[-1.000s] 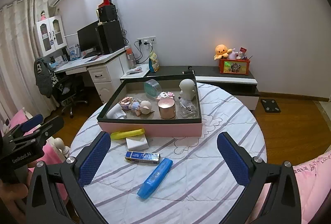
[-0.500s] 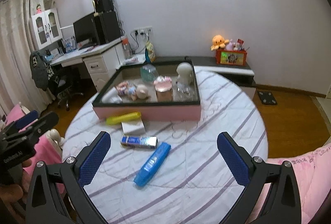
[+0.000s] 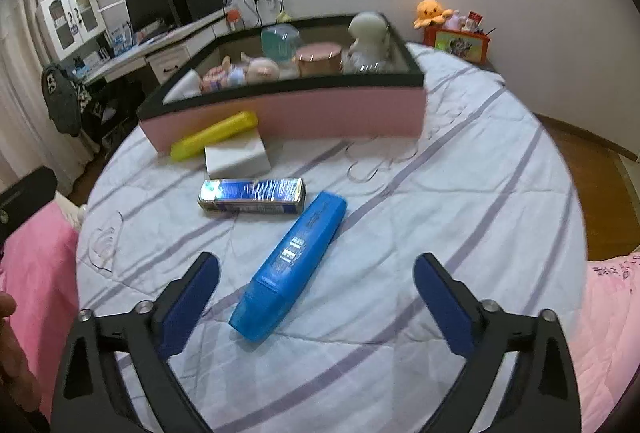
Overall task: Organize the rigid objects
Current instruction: 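Withdraw both tools from the box back over the bed, then grasp the blue marker with the right gripper while the left grasps the blue lighter box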
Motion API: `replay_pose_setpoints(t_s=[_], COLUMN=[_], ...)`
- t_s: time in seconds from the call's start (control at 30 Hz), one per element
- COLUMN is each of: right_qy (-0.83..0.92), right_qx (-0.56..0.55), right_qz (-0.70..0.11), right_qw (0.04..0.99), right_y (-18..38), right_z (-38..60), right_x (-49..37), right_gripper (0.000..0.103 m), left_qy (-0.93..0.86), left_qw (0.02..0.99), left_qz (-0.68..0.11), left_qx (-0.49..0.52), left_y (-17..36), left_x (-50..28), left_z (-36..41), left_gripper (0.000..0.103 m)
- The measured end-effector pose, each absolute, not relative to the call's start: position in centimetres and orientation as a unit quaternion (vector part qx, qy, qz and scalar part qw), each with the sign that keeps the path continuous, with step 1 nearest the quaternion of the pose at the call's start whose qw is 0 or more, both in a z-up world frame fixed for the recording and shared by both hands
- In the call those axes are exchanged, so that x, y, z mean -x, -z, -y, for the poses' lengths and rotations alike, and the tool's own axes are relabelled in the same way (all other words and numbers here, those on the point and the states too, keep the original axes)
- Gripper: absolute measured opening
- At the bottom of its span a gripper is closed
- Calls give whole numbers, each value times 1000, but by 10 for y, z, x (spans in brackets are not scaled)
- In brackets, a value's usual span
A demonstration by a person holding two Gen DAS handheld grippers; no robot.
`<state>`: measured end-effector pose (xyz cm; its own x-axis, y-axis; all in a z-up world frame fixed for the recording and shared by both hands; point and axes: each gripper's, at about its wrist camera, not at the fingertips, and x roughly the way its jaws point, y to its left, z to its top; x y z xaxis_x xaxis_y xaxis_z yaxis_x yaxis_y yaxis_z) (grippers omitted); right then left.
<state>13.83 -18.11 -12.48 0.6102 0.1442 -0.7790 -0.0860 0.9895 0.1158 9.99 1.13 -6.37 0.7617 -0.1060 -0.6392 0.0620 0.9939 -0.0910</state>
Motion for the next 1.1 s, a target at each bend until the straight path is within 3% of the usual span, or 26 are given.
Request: replay_pose_setpoints(t_s=[0.03,0.07,0.2,0.33,0.73,1.1], right_qy=[-67,-70,-75,-83,-99,-106], right_qx=[-30,-25,10,-4,-13,-38], right_qz=[-441,-447,-430,-426,-424,-419], right_qw=[895,892,900,901,900,901], right_y=[129,133,137,134,131,129], right_z=[179,177,172,189,205,228], right_x=[-139,-140,-137,-134,-150,-160], right_gripper=[90,73,63,27,32,26], left_qy=[45,46,47,50,61,68], left_qw=[937,936,933,931,922,915], left_qz=[-345,-347,-355,-360,-382,-398], left_qx=[31,30,27,24,4,-3], left_y=[65,67,72,76,91,104], left_x=[-101,-102,-106,-108,-121,-139], left_z=[-10,-8,-3,2,35,58], left_gripper=[103,103,103,103,103,103])
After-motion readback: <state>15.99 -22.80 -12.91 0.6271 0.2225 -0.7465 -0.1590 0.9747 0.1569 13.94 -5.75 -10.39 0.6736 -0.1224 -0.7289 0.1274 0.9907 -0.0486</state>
